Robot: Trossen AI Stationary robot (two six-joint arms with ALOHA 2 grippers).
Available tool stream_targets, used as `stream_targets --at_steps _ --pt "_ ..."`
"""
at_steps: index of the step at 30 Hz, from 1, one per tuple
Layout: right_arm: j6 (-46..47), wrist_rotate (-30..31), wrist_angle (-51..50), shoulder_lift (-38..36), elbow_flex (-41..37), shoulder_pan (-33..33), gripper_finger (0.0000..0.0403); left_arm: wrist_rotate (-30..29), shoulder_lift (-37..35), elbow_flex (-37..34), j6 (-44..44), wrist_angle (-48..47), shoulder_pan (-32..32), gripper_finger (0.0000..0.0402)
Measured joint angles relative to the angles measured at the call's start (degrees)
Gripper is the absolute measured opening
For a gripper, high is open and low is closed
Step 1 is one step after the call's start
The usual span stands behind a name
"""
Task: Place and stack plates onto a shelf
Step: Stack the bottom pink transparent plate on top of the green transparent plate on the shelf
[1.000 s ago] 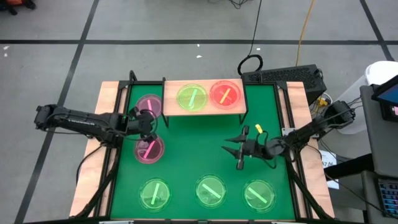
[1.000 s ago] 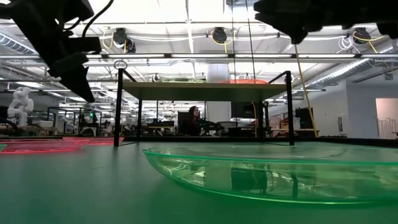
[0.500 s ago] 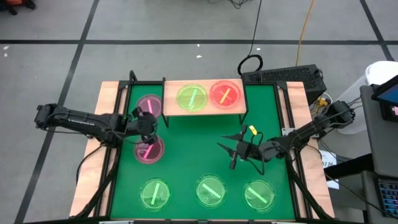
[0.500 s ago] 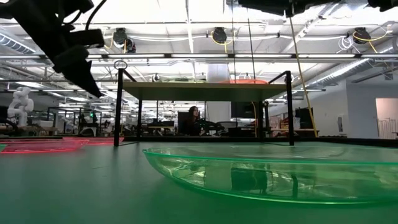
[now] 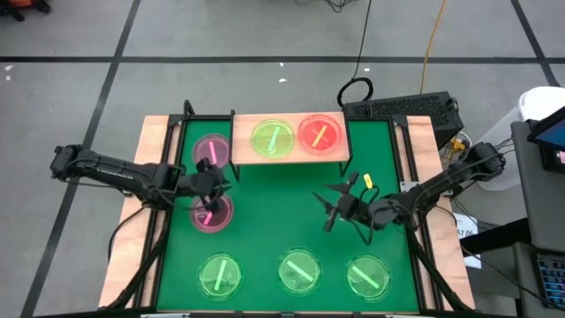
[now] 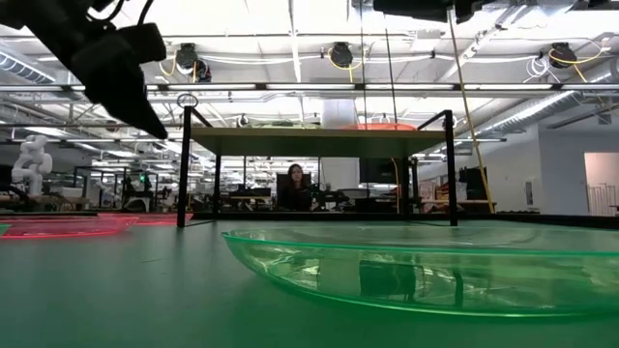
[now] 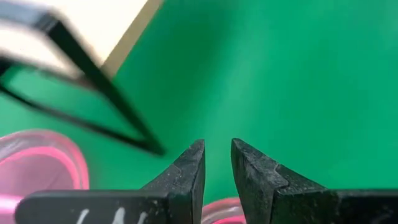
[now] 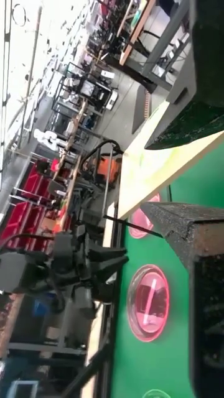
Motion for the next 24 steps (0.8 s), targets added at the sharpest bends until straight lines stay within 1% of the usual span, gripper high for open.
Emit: stream_targets --at_steps 6,9,14,17,24 --pt "4.9 -0.7 -13.4 0.0 5.2 -1.2 0.0128 0.3 0.0 0.0 6.3 9.0 -1.5 0.0086" --pt "7.9 -4.9 -17.5 0.0 7.0 -2.1 0.0128 0.3 0.0 0.0 9.0 13.2 -1.8 0.0086" --pt "9.9 -9.7 -18.7 1.4 8.9 -5.8 0.0128 0.3 0.0 0.0 12.6 18.7 -2.5 0.0086" --pt "9.9 -12.2 -19.7 2.7 10.3 -7.7 0.0128 0.3 0.0 0.0 14.1 20.3 -2.8 0.0086" --pt "9.9 -12.4 -20.3 3.6 10.8 -8.5 0.0128 0.0 0.0 0.0 17.8 22.4 -2.8 0.0086"
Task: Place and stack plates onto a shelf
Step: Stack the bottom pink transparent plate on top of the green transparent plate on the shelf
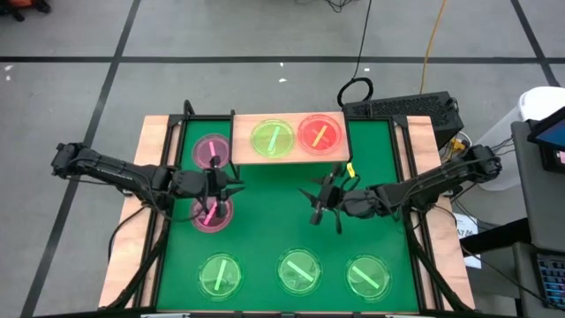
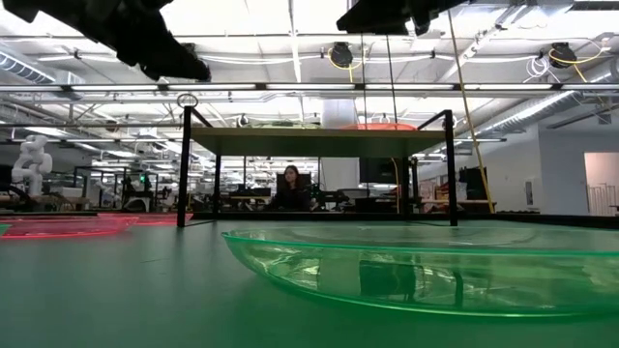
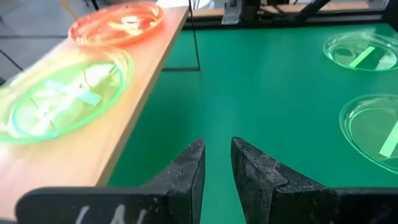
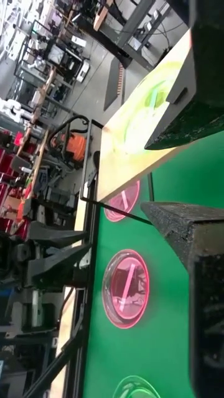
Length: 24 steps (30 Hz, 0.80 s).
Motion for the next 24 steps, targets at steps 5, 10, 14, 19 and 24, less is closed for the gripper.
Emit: stream_targets --at_steps 5,10,14,19,24 --pt "0.0 0.0 0.1 0.0 0.0 0.0 0.0128 -0.6 0.0 0.0 3.6 2.8 0.0 0.0086" --pt "1.3 -1.8 0.1 0.0 0.0 -1.5 0.0128 -1.9 0.0 0.0 7.8 6.0 0.3 0.0086" --pt "3.5 -6.4 -2.5 0.0 1.1 -4.4 0.0128 -4.2 0.2 0.0 10.3 6.9 1.8 0.0086" --pt "1.2 -7.4 -5.2 0.8 2.9 -6.7 0.0128 -4.2 0.2 0.0 10.3 7.6 3.8 0.0086" --pt "0.0 -8.8 -8.4 3.4 5.5 -8.9 0.0128 -4.1 0.2 0.0 13.0 10.6 5.3 0.0086"
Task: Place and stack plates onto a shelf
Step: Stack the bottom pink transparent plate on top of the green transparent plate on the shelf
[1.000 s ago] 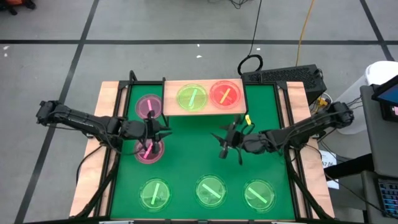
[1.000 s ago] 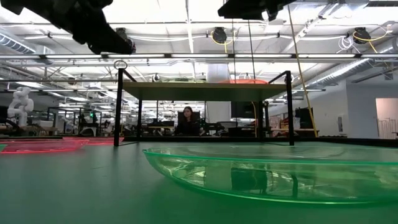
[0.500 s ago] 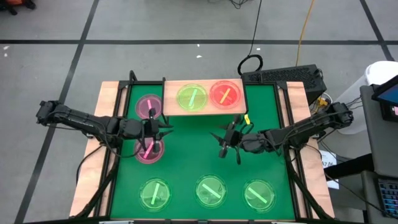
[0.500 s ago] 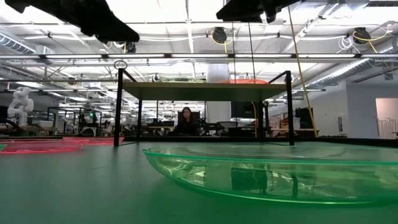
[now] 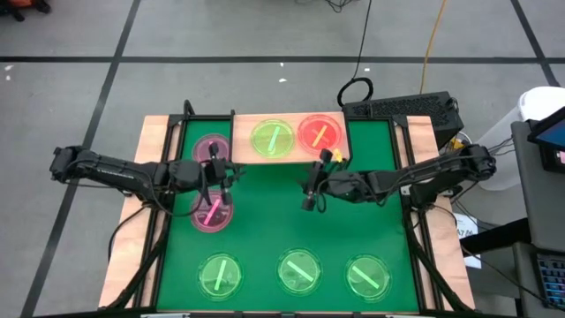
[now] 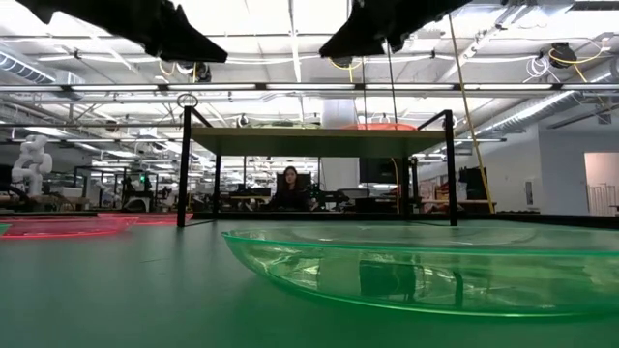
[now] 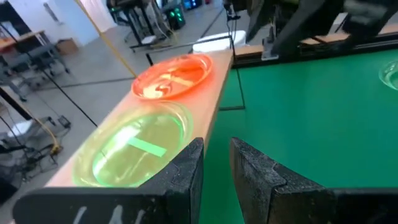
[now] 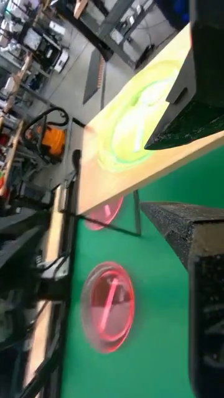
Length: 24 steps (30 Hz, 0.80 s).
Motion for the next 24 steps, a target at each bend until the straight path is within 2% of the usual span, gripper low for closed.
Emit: stream_targets --at_steps 5,12,15,21,24 --pt "1.2 0.0 -0.8 2.5 0.7 -1.5 0.0128 0.2 0.0 0.0 0.9 -0.1 1.2 0.0086" --pt "1.4 0.0 0.9 2.2 0.7 -1.7 0.0128 -0.2 -0.2 0.0 1.9 -3.9 1.1 0.0086" --pt "1.3 0.0 0.5 1.4 0.7 -1.1 0.0128 -1.9 -1.7 0.0 0.6 -8.8 1.2 0.0086" --pt "1.2 0.2 -0.8 -0.7 0.7 1.4 0.0128 -2.6 -3.4 0.1 -11.0 -23.1 1.2 0.0086" --pt "1.2 0.2 -1.4 -1.5 0.7 2.9 0.0128 -2.5 -2.7 0.0 -13.8 -28.7 1.1 0.0086"
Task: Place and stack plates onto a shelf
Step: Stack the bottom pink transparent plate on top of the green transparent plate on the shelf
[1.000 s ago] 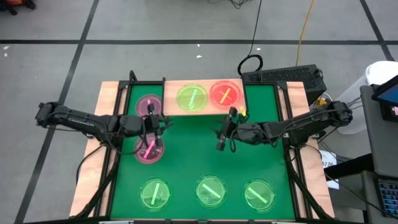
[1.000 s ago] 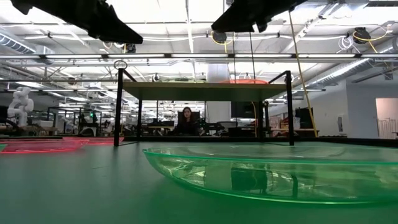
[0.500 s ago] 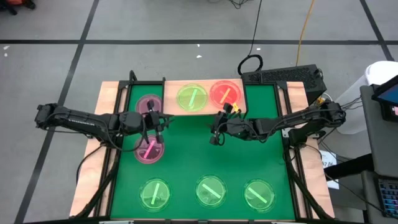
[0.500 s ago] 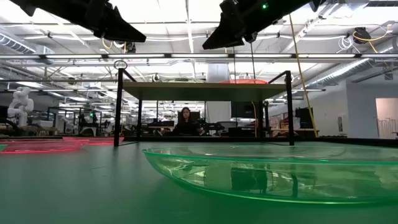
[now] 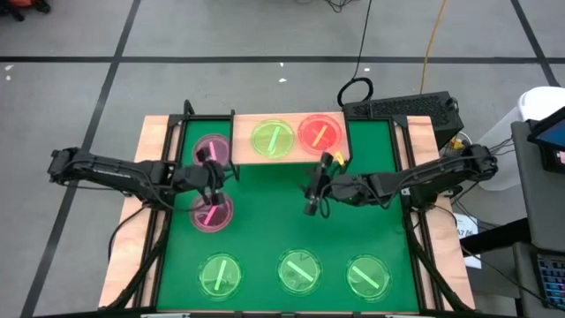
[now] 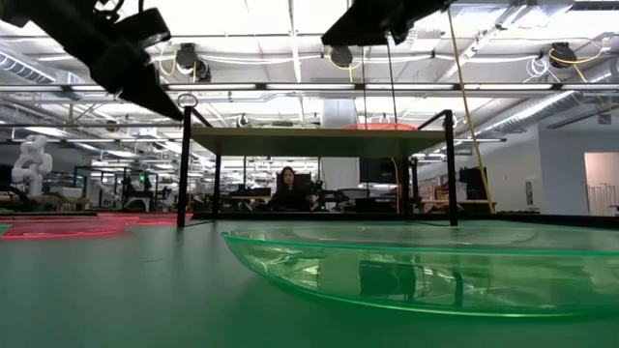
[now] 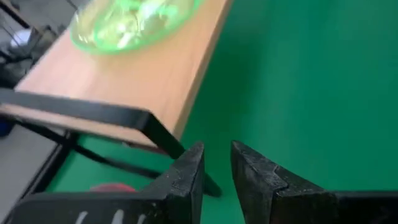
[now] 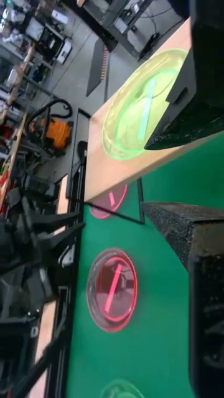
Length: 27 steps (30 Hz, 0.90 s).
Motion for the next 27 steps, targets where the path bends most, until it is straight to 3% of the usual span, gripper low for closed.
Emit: stream_targets --at_steps 12,22,27 --pt "1.7 1.8 -5.3 -0.2 0.0 3.7 0.0128 4.5 0.4 0.0 -5.4 -13.2 0.0 0.0086" --pt "1.7 1.8 -4.3 -0.2 -1.6 4.0 0.0128 10.6 1.6 -0.2 -11.9 -12.7 -0.4 0.0086" --pt "2.3 1.7 -4.1 -0.2 -2.3 4.0 0.0128 14.6 6.8 -0.2 -16.3 -6.9 -2.6 0.0086"
